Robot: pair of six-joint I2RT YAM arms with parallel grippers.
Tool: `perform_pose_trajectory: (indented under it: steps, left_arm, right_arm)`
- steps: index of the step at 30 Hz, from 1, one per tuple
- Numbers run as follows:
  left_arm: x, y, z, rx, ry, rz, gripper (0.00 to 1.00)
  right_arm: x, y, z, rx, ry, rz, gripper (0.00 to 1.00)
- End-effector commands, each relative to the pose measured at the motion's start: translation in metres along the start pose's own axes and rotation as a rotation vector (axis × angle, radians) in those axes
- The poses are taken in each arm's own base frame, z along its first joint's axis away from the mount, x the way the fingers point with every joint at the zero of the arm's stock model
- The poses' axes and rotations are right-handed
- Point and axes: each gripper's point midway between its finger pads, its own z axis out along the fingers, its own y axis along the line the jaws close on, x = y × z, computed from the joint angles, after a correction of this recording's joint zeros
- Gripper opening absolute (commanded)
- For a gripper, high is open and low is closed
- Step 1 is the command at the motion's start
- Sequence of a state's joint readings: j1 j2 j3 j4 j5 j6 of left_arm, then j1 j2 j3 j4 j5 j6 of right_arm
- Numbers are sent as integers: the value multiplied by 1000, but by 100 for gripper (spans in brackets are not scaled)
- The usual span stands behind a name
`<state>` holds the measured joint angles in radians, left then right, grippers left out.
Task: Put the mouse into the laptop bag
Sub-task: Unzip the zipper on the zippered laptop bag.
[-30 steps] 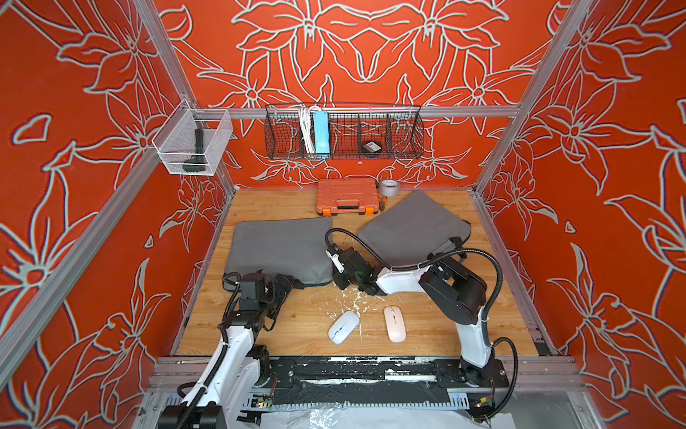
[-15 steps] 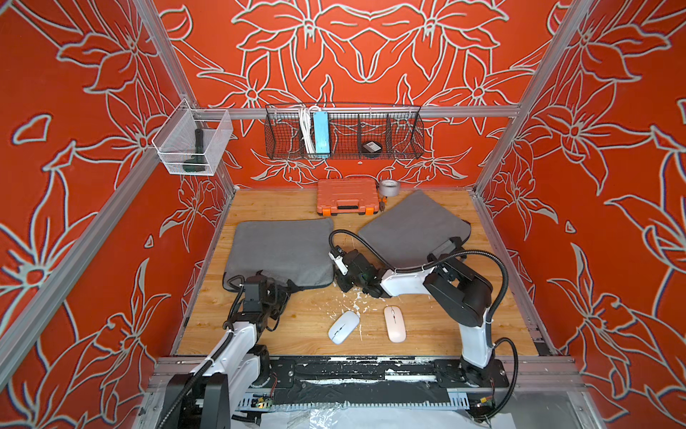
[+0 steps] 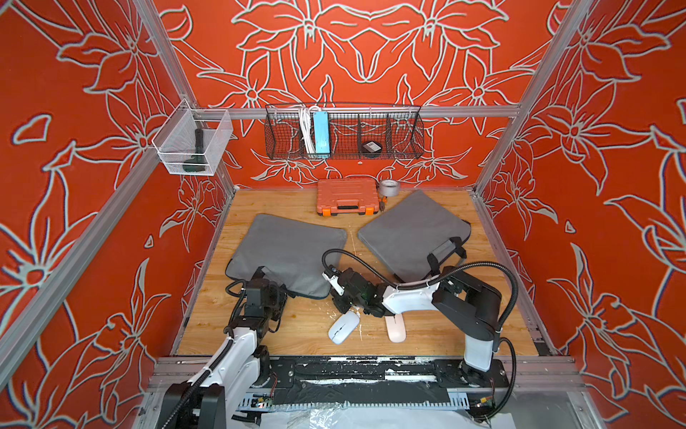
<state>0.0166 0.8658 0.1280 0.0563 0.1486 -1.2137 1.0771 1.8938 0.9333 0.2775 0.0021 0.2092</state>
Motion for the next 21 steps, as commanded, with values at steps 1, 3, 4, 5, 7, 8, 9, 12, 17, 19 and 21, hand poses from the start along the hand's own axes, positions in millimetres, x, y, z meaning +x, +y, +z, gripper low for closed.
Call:
perform_pose_trajectory:
  steps: [1, 3, 4, 5, 7, 8, 9, 12, 17, 19, 21]
  left_arm:
    - [-4, -8, 0, -7, -18, -7, 0]
    - [-3, -8, -1, -25, -9, -2, 5]
    - [-3, -7, -1, -37, -5, 0, 22]
    - [-2, -7, -2, -42, -1, 3, 41]
    - [-1, -10, -5, -35, 0, 6, 71]
    - [-1, -11, -5, -31, -1, 8, 80]
    - [-2, -11, -6, -28, -7, 7, 88]
    - [-5, -14, -6, -23, -24, 9, 98]
    - [-6, -16, 5, -55, -10, 7, 98]
    - [-15, -14, 9, -107, -42, 7, 98]
    - [-21, -17, 11, -122, -68, 6, 98]
  right_arm:
    - [37, 10, -3, 5, 113, -6, 0]
    - [34, 7, -4, 25, 108, 11, 0]
    - [31, 7, -5, 29, 106, 10, 0]
    - [29, 8, -5, 24, 107, 8, 0]
    - [21, 15, -7, -9, 97, 10, 0]
    - [19, 19, -7, -26, 96, 13, 0]
    - [17, 22, -8, -39, 91, 18, 0]
    - [15, 20, -11, -30, 85, 29, 0]
    - [13, 21, -18, -37, 73, 35, 0]
    - [14, 19, -21, -30, 65, 39, 0]
    - [13, 19, -24, -37, 56, 41, 0]
